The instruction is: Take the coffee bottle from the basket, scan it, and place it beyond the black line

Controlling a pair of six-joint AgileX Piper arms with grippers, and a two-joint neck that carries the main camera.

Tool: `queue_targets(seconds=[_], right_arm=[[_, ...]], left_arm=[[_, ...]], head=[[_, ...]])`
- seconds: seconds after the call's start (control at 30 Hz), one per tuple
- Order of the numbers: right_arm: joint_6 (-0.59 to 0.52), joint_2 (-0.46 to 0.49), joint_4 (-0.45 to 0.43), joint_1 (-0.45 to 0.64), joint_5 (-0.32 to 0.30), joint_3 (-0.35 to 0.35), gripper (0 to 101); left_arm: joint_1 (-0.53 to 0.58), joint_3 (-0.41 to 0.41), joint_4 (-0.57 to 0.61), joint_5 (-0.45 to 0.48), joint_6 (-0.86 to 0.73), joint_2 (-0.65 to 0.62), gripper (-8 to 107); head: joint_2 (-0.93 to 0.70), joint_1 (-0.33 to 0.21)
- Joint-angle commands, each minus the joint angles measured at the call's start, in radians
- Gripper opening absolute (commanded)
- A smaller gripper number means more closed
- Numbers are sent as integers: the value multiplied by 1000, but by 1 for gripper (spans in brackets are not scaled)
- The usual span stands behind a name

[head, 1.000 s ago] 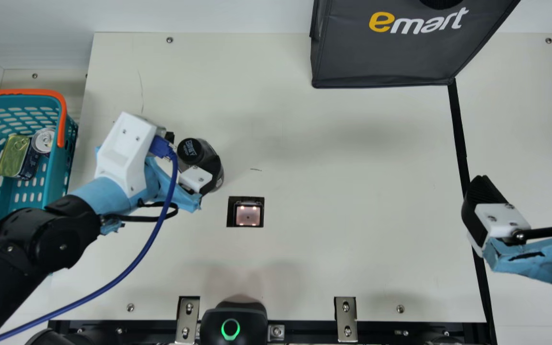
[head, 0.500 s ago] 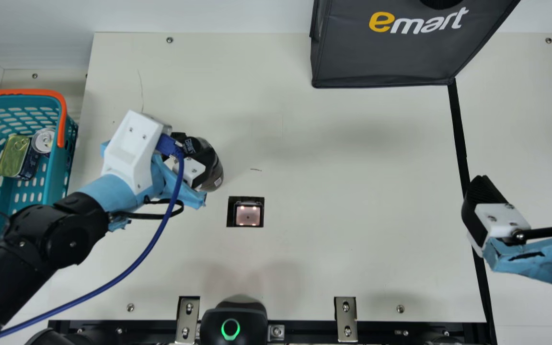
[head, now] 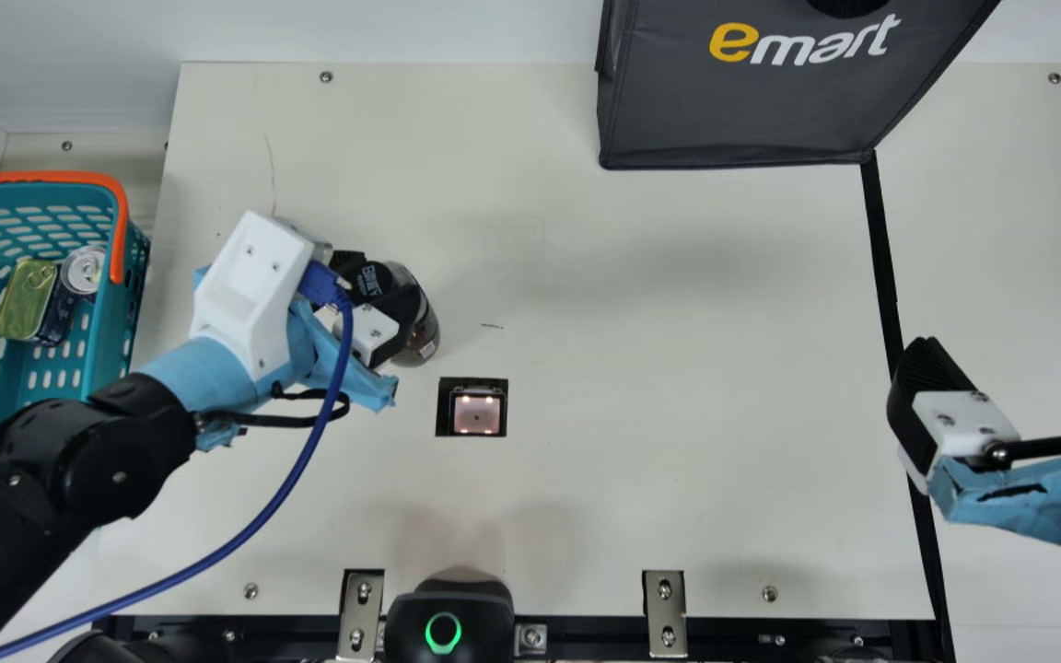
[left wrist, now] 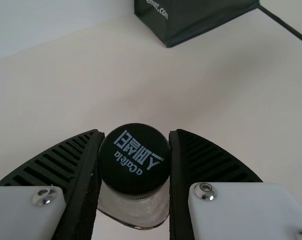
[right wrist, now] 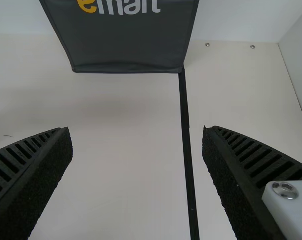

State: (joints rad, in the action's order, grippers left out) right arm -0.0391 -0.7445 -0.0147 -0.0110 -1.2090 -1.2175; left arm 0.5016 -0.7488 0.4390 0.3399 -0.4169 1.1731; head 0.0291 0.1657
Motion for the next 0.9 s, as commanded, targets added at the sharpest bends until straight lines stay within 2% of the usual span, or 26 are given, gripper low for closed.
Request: queue_targets(seconds=[0.0,0.53,0.87], right_arm=[[0,0,0,0,0,0,91],[0,0,0,0,0,0,91],[0,0,0,0,0,0,91]], left_arm=[[0,-3,32,12,-39,-8,10],[-7,-19,337,139,-393,-63,10],[-79,-19,534,277,-668,-54,10]], head=[[-2,-27],[-2,-27],[-2,-27]])
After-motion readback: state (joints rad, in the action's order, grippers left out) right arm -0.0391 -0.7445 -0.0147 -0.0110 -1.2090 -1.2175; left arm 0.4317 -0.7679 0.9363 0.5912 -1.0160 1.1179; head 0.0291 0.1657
